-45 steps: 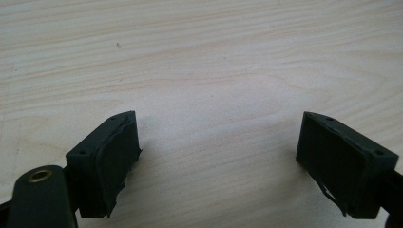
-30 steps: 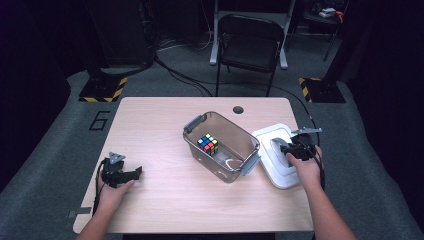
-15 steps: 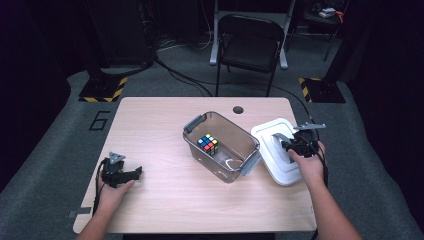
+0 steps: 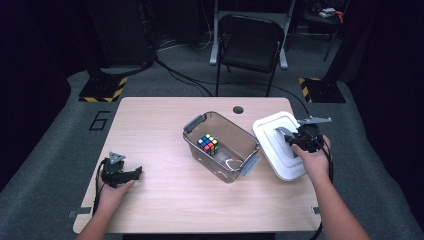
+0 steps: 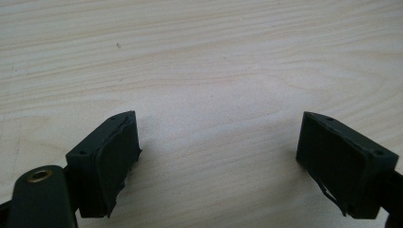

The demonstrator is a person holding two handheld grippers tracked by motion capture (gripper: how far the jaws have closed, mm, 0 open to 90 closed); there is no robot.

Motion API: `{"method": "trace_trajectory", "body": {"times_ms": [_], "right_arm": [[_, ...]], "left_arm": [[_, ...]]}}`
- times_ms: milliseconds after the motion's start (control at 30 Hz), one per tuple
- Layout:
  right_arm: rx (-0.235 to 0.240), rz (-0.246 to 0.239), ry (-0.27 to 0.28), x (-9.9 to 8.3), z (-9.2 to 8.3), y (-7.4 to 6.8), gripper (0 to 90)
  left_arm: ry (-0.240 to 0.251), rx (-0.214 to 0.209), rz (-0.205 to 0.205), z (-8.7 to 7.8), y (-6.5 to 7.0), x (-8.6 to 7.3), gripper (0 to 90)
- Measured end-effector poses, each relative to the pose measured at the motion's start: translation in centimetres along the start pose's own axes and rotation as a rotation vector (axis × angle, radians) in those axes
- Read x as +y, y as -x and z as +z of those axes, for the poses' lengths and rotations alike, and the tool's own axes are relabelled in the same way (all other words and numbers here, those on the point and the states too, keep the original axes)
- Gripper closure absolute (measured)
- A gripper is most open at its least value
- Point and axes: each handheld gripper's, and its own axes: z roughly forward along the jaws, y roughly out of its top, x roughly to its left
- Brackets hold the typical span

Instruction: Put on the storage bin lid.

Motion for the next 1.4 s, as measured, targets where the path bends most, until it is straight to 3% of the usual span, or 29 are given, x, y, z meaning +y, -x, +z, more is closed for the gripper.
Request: {"method": "trace_trajectory", "body": {"times_ms": [400,833,1400], "right_arm": [[0.005,-0.034,0.026,1.9,-2.1,0.0,66.5],[0.029,-0.071,0.054,4.1,-3.5,-1.2,66.6],[0.095,-0.132,0.05,5.5,-3.0,-4.2,66.6]], "left_arm": [[0.0,0.0,0.0,0.0,0.0,0.0,14.1],[0.0,0.0,0.001,0.0,0.0,0.0,14.0],[0.001,0.001,0.002,0.0,0.0,0.0,14.0]]}}
